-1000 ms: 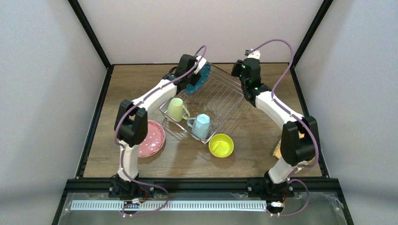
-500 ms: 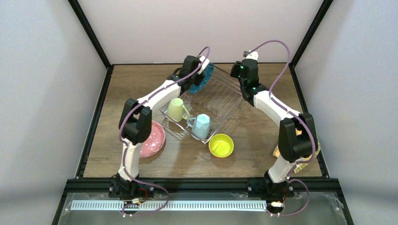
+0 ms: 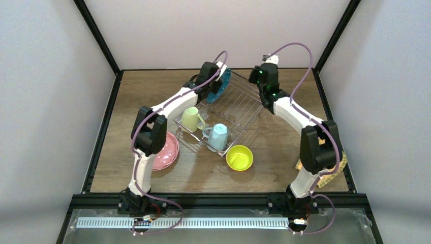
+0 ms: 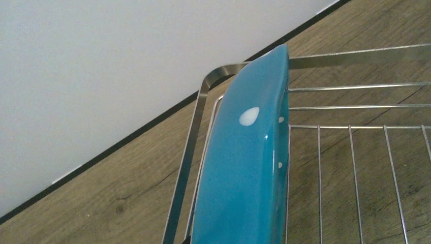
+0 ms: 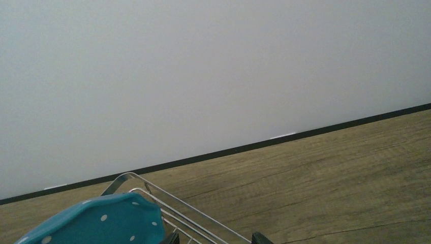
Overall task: Load the mixed dishes into the dish rack
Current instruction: Insert the plate into the dish rack.
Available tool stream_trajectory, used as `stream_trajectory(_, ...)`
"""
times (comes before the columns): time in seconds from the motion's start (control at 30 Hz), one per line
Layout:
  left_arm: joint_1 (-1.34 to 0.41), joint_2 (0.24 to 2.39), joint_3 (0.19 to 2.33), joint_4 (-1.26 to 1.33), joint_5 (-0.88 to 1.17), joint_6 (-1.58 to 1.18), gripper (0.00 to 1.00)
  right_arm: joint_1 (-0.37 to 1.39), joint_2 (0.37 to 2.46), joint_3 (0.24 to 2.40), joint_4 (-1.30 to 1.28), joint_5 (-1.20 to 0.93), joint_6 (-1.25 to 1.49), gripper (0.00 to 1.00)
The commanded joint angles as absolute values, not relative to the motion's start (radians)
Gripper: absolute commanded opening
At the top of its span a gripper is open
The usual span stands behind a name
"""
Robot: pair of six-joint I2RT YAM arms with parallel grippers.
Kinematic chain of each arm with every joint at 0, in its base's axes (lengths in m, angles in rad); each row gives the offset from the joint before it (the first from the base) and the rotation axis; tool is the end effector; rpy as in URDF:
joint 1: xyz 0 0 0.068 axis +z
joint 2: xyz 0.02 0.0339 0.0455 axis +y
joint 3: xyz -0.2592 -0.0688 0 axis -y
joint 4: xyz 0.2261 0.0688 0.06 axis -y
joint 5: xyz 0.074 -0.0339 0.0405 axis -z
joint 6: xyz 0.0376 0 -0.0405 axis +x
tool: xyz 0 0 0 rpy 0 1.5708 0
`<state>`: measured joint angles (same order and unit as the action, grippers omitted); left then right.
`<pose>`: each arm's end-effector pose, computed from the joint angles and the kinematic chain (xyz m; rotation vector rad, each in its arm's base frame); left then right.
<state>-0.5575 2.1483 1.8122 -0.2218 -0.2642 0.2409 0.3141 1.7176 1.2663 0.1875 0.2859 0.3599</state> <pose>0.4196 -0.2500 0.2543 0.6745 1.9977 0.0920 0.3778 0.1116 0.2966 0.2419 1.8128 0.2133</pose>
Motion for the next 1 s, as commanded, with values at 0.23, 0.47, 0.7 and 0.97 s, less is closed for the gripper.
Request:
stream_trajectory(0.23,-0.554,2.193,1.835,-0.176,-0.316,0.248,0.03,0.310,1.748,1.296,0.193,0.317,0.350,0.81)
stream_trajectory(0.47,-0.554,2.198,1.836,-0.158,-0.356,0.238,0.20,0.310,1.758,1.307,0.188,0.314,0.351,0.81)
stream_trajectory(0.7,-0.554,2.201,1.839,-0.143,-0.381,0.209,0.63,0.310,1.765,1.317,0.181,0.316,0.347,0.81)
stream_trajectory(0.97,-0.551,2.202,1.842,-0.134,-0.417,0.184,0.81,0.310,1.768,1.321,0.175,0.314,0.345,0.81)
